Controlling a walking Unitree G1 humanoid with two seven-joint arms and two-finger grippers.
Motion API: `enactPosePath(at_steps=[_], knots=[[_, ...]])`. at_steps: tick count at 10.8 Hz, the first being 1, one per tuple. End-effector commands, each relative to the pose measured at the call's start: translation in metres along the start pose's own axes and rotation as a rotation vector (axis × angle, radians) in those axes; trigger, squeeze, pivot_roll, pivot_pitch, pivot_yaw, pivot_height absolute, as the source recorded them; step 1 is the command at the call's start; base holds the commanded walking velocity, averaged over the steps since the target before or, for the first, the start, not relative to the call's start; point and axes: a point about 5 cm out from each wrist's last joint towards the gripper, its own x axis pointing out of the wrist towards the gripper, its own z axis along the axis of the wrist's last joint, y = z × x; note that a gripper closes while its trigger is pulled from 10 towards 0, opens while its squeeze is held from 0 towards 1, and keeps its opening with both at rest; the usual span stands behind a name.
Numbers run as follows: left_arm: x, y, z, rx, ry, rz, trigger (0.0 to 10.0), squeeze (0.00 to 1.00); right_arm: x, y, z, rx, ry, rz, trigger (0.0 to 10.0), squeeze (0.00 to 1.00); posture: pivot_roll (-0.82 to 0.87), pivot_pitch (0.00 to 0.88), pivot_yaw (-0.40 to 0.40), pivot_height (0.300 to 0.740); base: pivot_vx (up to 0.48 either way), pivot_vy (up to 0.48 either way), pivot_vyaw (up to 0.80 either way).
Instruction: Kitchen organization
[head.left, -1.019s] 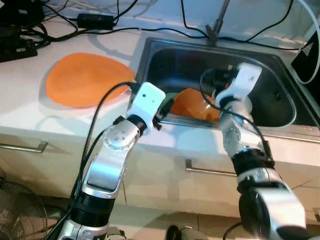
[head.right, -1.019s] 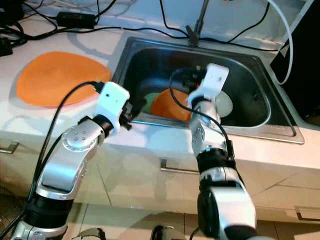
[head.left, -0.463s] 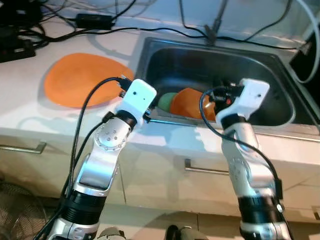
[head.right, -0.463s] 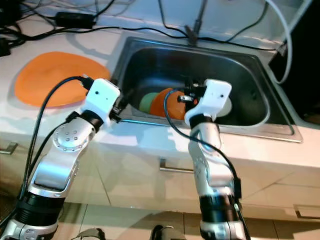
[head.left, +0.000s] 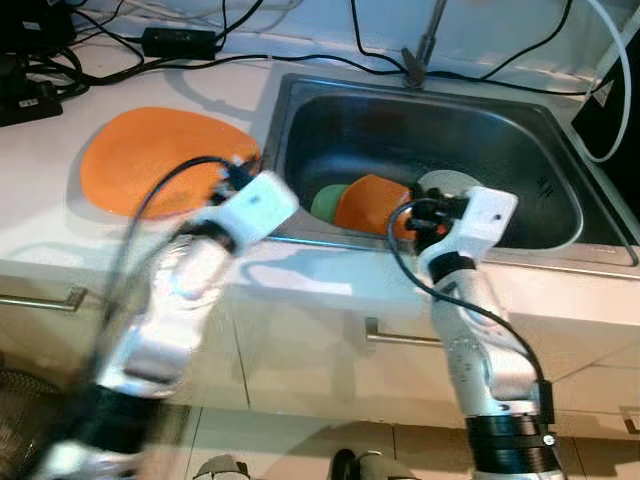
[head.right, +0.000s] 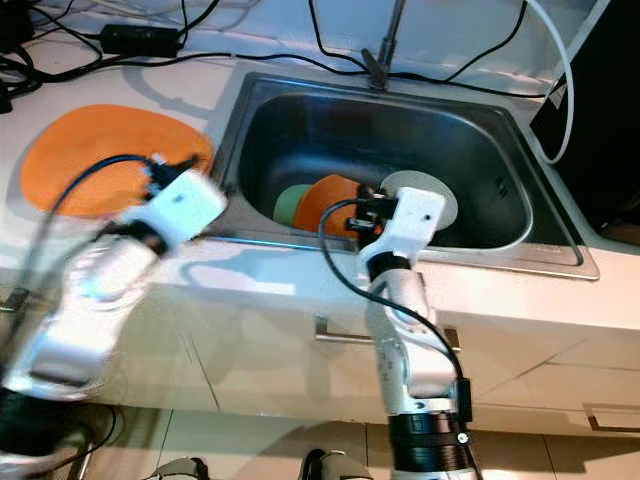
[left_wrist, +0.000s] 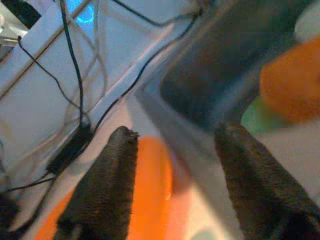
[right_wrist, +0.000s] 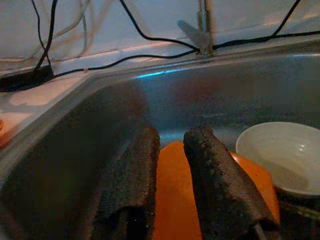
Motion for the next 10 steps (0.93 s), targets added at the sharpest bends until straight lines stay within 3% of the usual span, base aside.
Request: enactPosePath(at_steps=[1,3,4,7,10], knots=[[-0.006,0.008,0.003,0.078,-0.006,-0.013,10.0,1.00,-0.002,-0.002,-0.001,0.001,0.012,-0.010,10.0,0.00,0.01,0.114,-0.093,0.740,0.000,0.000,0.00],[-0.011,0.021,-0.003,0.160,0.038,-0.043,10.0,1.00,-0.002,-0.001,-0.002,0.005,0.020,-0.010,10.0,0.00,0.01,0.111,-0.094,0.740,0.000,0.000,0.00],[-0.016,0.026,-0.009,0.230,0.089,-0.105,10.0,0.00,-0.002,-0.001,-0.003,0.008,0.022,-0.010,10.0,0.00,0.02,0.109,-0.096,0.740,0.000,0.000,0.00],[-0.025,0.038,-0.022,0.395,0.226,-0.232,10.0,0.00,-0.001,0.001,-0.004,0.017,0.027,-0.006,10.0,0.00,0.02,0.103,-0.098,0.740,0.000,0.000,0.00],[-0.023,0.034,-0.042,0.504,0.327,-0.285,10.0,0.00,0.000,0.002,-0.005,0.023,0.028,-0.011,10.0,0.00,0.02,0.097,-0.091,0.740,0.000,0.000,0.00]])
